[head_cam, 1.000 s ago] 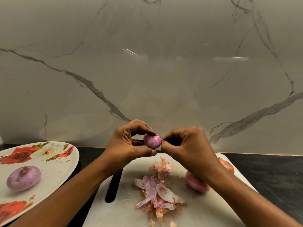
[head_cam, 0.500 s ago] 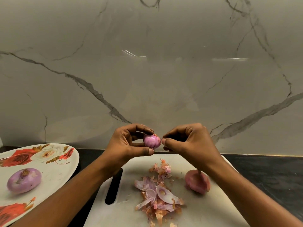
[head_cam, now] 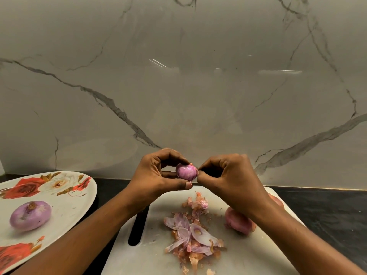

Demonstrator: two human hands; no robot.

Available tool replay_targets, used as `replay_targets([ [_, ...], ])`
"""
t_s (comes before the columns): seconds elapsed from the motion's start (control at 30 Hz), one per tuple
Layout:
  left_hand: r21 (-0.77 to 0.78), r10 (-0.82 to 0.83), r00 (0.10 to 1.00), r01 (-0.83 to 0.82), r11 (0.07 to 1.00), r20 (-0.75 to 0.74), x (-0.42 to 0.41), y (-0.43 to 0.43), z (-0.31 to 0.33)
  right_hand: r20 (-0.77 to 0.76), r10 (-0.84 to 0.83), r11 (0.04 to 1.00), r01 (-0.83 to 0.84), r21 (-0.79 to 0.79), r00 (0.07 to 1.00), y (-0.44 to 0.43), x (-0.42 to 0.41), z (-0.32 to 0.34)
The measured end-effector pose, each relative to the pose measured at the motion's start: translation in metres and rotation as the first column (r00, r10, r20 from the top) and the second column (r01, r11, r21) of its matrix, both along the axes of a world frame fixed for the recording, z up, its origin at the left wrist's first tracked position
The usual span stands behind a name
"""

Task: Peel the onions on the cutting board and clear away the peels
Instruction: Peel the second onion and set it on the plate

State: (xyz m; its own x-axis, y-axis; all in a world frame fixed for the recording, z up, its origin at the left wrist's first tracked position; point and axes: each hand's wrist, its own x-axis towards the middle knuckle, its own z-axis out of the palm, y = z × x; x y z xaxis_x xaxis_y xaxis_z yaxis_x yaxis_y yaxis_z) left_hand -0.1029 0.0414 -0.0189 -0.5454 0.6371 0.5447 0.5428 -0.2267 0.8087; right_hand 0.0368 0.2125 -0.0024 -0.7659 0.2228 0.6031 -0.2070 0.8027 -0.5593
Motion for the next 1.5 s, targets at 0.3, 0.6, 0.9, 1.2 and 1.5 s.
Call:
replay_targets([
  [0.3,0.036,-0.098,0.988,0.094,0.995,0.120,-0.001,-0.002,0.002,-0.056,-0.068,0.998,0.067,-0.020,0.996,0.004,-0.001,0.003],
  [0.6,0.105,-0.185,0.953,0.163,0.981,0.240,-0.003,-0.003,0.003,-0.027,-0.021,0.986,0.016,-0.168,0.999,0.009,-0.003,0.004],
  [0.9,0.062,-0.113,0.977,0.103,0.993,0.180,-0.003,-0.003,0.002,0.009,0.043,0.984,-0.040,-0.171,0.999,0.008,-0.003,0.003],
  [1.2,0.047,-0.072,0.990,0.067,0.997,0.118,-0.004,-0.002,0.000,-0.044,0.054,0.998,-0.054,0.015,0.998,0.005,-0.001,-0.001],
  [1.5,0.020,-0.124,0.985,0.122,0.992,0.123,-0.001,-0.003,0.001,-0.086,0.021,0.999,-0.017,0.044,0.996,0.004,-0.002,0.000],
])
